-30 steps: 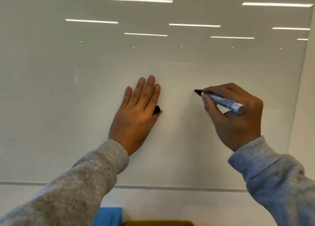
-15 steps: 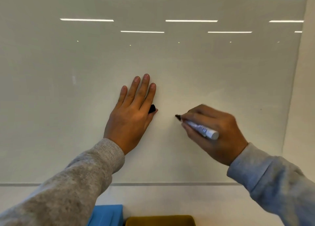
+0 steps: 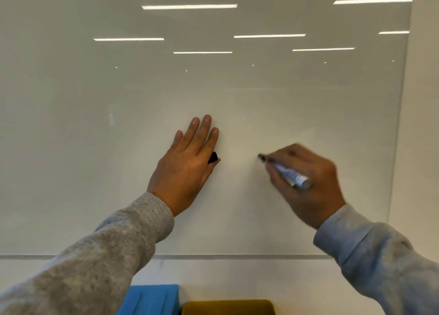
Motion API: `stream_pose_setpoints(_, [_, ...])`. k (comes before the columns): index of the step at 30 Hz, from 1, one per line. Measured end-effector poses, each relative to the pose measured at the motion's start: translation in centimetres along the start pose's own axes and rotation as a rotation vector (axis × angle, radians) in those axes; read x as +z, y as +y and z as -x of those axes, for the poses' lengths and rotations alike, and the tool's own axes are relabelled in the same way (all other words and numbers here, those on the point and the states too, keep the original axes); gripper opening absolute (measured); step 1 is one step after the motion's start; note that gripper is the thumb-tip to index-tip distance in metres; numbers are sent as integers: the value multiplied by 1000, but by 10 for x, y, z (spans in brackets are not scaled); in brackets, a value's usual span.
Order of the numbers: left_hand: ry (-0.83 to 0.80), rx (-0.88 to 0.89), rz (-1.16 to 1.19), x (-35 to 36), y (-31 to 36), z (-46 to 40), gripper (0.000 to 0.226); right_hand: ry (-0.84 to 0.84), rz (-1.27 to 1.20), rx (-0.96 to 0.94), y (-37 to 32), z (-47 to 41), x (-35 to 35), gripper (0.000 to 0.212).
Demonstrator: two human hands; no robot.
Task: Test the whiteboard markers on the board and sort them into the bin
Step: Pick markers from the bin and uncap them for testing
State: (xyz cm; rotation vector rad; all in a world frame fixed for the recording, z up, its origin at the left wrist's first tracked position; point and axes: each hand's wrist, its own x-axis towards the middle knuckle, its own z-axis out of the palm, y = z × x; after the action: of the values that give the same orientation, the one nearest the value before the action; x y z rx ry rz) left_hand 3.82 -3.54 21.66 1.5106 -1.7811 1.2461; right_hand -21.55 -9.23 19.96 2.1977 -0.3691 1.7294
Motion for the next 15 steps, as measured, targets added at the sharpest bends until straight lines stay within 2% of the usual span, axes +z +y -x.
stream_pose_setpoints(2, [-10,10,-4,0,0,1,62,-178,-13,-71,-5,14,3,14])
stream_pose_setpoints(3, [-13,16,2,1,1,2,62,-191,-28,-72,-3,14,-1,14])
stream_pose_setpoints(6, [-22,16,26,-1,0,3,63,40,13,49,10,2,-15,16])
stream_pose_setpoints(8, [-29,12,29,-2,-1,3,63,91,58,108,8,2,-15,19])
stream_pose_setpoints(12, [-31,19,18,-2,-1,4,63,-193,20,-73,0,24,-4,13])
stream_pose_setpoints(13, [-35,19,15,-3,-1,5,63,-177,0,-62,5,21,-8,12])
stream_pose_setpoints(15, [-43,22,15,-4,0,8,62,4,16,52,12,12,-19,11])
